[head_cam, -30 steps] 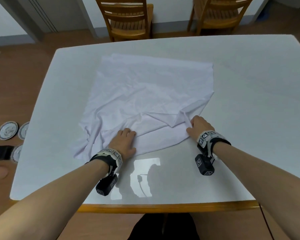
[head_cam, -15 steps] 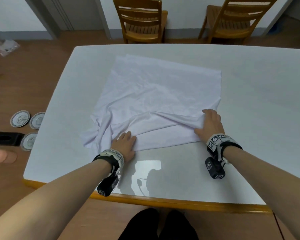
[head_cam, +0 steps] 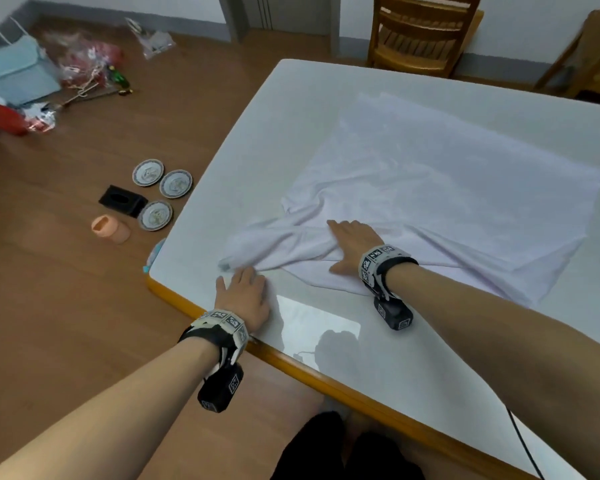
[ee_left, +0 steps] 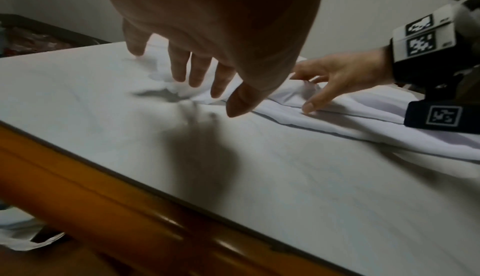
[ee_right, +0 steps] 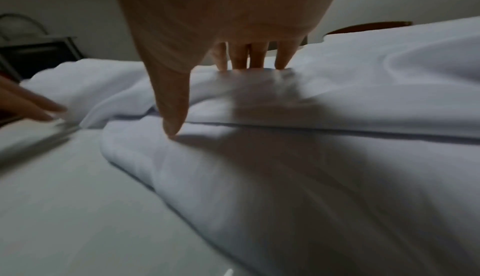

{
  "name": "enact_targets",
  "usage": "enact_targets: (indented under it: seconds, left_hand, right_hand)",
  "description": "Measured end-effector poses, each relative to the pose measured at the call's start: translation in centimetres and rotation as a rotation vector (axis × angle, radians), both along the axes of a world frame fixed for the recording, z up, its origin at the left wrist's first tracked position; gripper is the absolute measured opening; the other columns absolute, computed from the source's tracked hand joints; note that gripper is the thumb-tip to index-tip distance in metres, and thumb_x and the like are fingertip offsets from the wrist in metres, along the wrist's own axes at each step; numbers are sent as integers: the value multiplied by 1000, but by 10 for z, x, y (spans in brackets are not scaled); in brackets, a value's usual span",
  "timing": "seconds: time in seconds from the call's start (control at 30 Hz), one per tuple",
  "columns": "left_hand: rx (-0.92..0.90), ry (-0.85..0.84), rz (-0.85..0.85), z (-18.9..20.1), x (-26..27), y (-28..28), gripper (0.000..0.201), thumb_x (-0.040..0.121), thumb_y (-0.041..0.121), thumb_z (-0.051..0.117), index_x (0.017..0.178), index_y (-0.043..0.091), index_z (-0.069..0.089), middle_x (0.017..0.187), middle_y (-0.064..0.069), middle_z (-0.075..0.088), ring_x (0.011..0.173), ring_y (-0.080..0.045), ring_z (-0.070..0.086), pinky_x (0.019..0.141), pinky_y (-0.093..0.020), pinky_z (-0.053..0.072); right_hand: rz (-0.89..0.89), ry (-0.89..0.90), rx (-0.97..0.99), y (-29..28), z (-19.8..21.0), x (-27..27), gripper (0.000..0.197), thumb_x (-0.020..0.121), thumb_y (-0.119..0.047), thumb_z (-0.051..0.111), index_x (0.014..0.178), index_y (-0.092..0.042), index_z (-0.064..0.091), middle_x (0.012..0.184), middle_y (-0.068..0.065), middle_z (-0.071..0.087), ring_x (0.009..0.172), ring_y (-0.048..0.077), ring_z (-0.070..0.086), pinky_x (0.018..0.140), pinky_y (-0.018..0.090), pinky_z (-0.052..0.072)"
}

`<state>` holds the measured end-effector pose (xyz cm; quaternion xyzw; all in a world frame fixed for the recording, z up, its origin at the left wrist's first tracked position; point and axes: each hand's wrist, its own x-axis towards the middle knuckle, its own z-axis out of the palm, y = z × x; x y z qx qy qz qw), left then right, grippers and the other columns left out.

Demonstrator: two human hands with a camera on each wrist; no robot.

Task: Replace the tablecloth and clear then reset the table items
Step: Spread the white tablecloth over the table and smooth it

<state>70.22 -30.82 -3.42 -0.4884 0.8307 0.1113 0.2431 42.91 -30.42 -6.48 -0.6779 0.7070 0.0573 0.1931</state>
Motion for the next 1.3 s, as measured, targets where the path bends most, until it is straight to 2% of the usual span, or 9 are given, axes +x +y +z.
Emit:
enact_targets:
  seconds: [0.1,0.17,0.37,0.63,0.77,1.07,1.13,1.23,1.3]
  left_hand:
    - [41,69,31,1,6,0,48,90,27,42,138,19,40,151,-5,30,140,-25,26,113,-51,21]
    - [61,112,39,4,4,-1,47,90,26,44,136,18,42,147,-4,36,137,-25,31,110,-46,27]
    - [82,178,-48,24,-48,-15,53,92,23,45,144,18,37,147,-5,38,133,-26,37,103,-40,36]
    - [139,223,-315,45,-207,1,47,93,24,44,138,13,42,140,-8,43,127,-29,42,100,-43,41]
    - [171,200,-423,45,-278,32,45,94,27,44,138,14,43,139,-8,44,126,-29,44,99,-43,42]
    - [259,148,-489,31,-394,124,45,98,27,40,141,15,41,140,-10,45,124,-30,49,98,-38,41]
    - [298,141,-463,30,-423,156,45,96,33,39,136,13,47,134,-12,50,120,-30,52,98,-37,42]
    - [316,136,-457,29,-462,201,52,79,50,34,108,17,63,113,-9,63,111,-28,60,92,-36,47]
    - [303,104,-423,21,-478,221,51,80,40,38,117,15,63,129,-9,55,125,-28,51,103,-35,41]
  right_hand:
    - [-51,33,62,-7,2,5,32,87,-44,54,107,-20,51,110,5,60,93,27,55,78,35,41]
    - [-93,27,74,-4,11,-4,17,94,-36,44,92,-20,48,102,7,60,81,26,51,70,32,38]
    - [-485,-16,-86,22,84,-90,20,94,-20,38,90,-12,55,90,9,59,78,30,55,66,32,40]
    - [-921,114,-72,146,156,-236,22,92,-23,41,90,-9,57,89,15,60,74,32,56,66,32,43]
    - [-1045,70,-51,210,150,-274,22,93,-25,43,92,-8,57,88,15,63,77,32,62,69,32,49]
    - [-1200,72,-46,334,121,-381,19,96,-23,39,90,-10,52,86,11,54,75,30,53,66,31,40]
    - [-1227,55,-52,367,109,-413,22,98,-24,37,90,-10,52,87,10,53,76,29,52,67,31,40]
    - [-1282,27,-37,422,88,-458,22,98,-23,37,90,-8,51,86,11,51,75,29,50,68,32,40]
    - [-1323,-3,4,459,73,-483,21,97,-22,39,88,-7,51,85,11,49,75,29,48,69,32,40]
